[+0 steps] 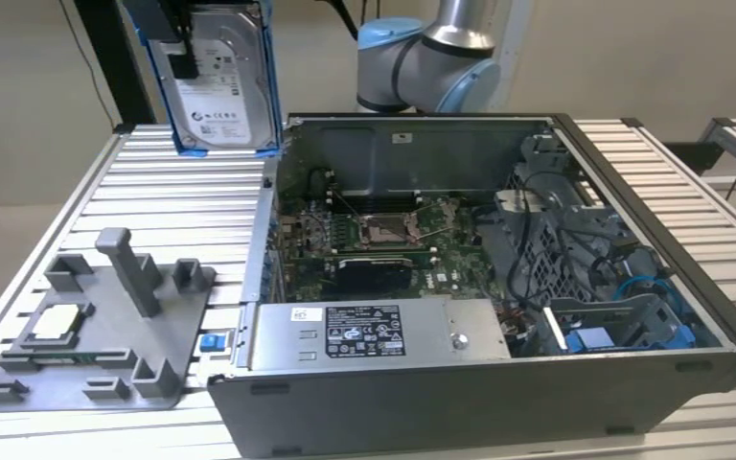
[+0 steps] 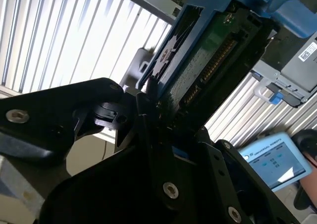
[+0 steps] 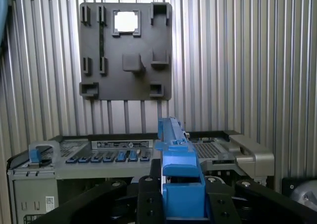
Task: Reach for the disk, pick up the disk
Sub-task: 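Pick up the disk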
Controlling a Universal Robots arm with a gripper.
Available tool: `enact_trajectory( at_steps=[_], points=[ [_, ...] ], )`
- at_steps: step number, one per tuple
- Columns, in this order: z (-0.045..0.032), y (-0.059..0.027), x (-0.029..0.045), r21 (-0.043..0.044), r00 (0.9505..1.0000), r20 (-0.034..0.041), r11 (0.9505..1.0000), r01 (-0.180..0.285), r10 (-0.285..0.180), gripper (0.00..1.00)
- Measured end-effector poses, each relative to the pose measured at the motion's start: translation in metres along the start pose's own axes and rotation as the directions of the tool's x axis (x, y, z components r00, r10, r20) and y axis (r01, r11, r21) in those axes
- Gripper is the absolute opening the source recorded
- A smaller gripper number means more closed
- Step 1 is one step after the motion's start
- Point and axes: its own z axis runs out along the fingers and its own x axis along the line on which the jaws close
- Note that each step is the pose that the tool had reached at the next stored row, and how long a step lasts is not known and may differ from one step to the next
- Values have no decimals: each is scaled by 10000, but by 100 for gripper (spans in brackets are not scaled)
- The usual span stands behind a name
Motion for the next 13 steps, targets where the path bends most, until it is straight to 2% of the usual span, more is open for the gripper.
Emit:
enact_trajectory(
  at_steps=[13],
  points=[
    [5, -327, -11, -4, 10000, 0, 10000, 0, 0, 0]
  ],
)
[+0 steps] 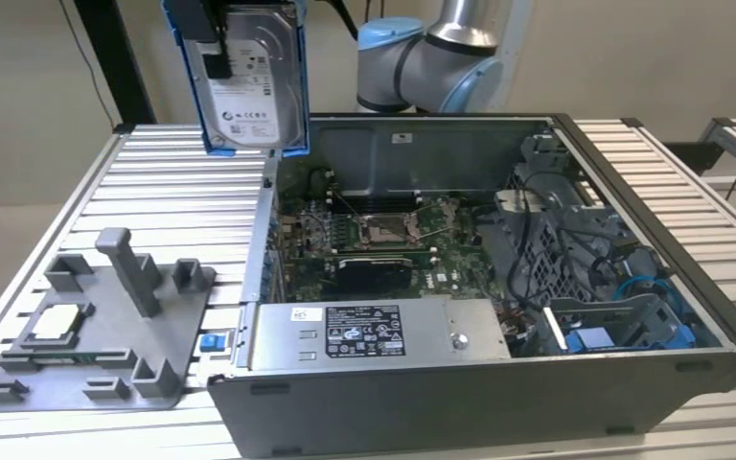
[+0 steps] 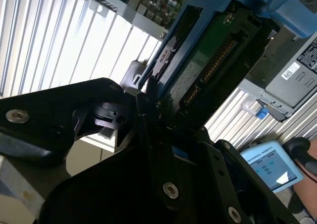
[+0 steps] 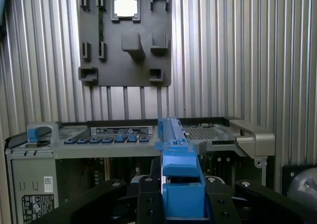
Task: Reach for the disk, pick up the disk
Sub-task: 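Pick up the disk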
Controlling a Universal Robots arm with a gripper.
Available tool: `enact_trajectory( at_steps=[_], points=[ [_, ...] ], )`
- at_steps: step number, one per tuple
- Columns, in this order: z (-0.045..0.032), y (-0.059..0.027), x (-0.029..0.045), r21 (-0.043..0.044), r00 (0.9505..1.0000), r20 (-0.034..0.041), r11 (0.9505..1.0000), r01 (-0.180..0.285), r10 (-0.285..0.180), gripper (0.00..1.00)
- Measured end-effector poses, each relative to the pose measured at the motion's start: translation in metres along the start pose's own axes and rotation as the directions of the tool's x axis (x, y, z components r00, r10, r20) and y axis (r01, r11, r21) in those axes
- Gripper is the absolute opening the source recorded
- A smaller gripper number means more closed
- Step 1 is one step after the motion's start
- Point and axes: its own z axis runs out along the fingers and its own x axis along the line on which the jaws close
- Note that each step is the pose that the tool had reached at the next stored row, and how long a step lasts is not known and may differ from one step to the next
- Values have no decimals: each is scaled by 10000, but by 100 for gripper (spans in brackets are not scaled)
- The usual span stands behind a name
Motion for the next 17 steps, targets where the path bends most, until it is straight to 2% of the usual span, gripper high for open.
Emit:
enact_trajectory(
  at_steps=[17],
  points=[
    [6, -425, -13, -5, 10000, -1, 10000, 0, 0, 0]
  ],
)
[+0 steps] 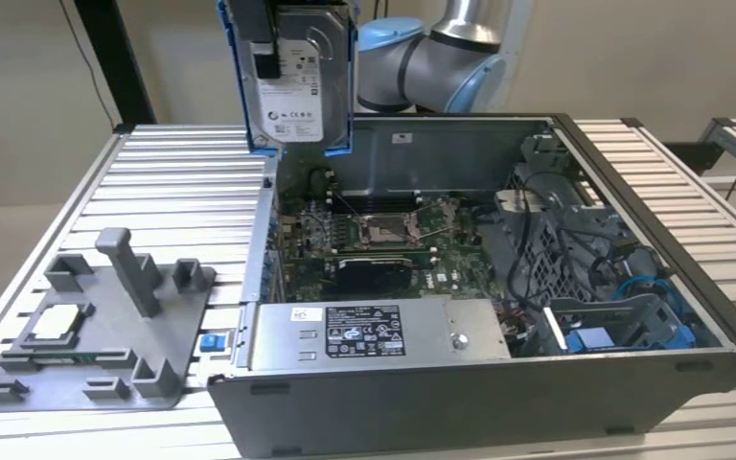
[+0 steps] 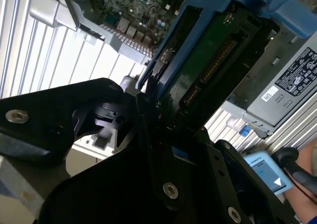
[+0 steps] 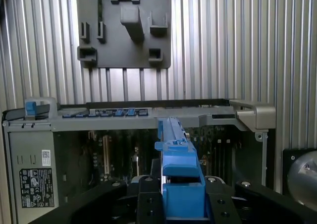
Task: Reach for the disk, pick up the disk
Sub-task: 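Pick up the disk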
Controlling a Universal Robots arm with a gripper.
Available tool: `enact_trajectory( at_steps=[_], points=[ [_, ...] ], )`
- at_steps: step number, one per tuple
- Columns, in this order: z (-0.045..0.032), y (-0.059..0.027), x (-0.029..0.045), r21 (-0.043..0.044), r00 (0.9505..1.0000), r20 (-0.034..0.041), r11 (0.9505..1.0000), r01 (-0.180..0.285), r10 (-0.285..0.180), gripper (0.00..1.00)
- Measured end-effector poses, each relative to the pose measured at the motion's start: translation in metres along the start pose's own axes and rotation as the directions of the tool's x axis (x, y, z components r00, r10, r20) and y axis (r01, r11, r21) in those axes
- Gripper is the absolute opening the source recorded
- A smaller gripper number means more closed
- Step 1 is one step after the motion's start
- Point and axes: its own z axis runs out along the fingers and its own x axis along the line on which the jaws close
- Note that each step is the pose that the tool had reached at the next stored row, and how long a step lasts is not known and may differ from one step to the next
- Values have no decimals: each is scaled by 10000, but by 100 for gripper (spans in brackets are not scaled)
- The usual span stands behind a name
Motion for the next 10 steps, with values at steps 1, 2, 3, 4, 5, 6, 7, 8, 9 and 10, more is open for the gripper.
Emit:
enact_trajectory(
  at_steps=[1, 2, 3, 4, 5, 6, 7, 8, 9, 10],
  points=[
    [0, -25, -1, 0, 10000, 0, 10000, 0, 0, 0],
    [1, -50, -2, -1, 10000, 0, 10000, 0, 0, 0],
    [1, -76, -2, -1, 10000, 0, 10000, 1, -1, 0],
    [1, -101, -3, -1, 10000, 0, 10000, 0, 0, 0],
    [2, -126, -4, -1, 10000, 0, 10000, 0, 0, 0],
    [2, -152, -5, -2, 10000, 0, 10000, 0, 0, 0],
    [2, -177, -6, -2, 10000, 0, 10000, 0, 0, 0],
    [3, -203, -6, -3, 10000, 0, 10000, 0, 0, 0],
    [3, -227, -7, -3, 10000, 0, 10000, 0, 0, 0],
    [3, -254, -8, -3, 10000, 0, 10000, 0, 0, 0]
  ],
)
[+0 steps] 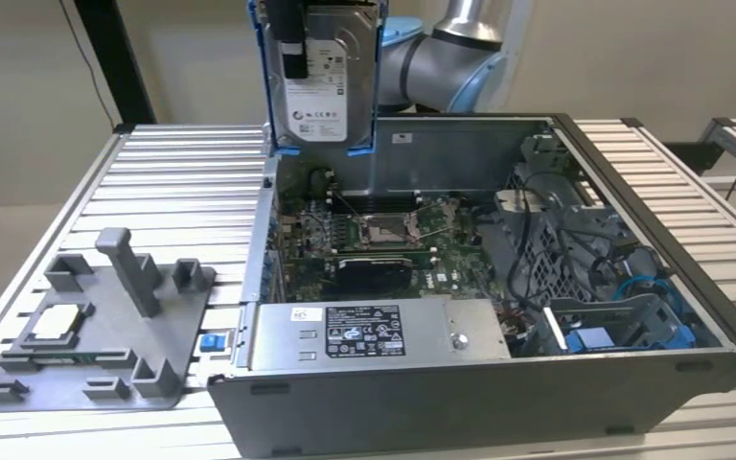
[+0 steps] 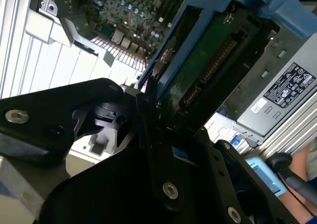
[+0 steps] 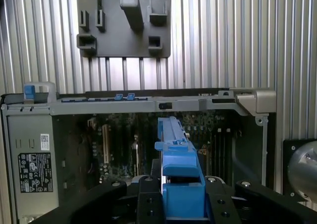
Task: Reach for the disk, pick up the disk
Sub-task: 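Pick up the disk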
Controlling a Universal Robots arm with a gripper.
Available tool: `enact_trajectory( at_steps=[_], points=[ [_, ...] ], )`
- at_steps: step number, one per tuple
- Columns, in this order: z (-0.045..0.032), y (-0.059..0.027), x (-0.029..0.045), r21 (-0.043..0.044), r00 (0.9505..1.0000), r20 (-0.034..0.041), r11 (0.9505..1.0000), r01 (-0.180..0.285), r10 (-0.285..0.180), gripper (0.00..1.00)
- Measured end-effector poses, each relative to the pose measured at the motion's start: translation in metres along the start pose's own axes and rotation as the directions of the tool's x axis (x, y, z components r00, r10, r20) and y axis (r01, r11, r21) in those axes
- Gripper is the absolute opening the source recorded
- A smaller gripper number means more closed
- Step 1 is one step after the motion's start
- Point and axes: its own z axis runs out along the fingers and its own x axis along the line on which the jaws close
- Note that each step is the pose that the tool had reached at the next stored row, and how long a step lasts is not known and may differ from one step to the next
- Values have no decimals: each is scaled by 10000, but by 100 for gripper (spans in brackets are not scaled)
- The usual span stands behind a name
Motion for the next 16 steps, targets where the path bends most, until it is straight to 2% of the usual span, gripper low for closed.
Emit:
enact_trajectory(
  at_steps=[16],
  points=[
    [5, -391, -13, -5, 10000, 0, 10000, 0, 0, 0]
  ],
)
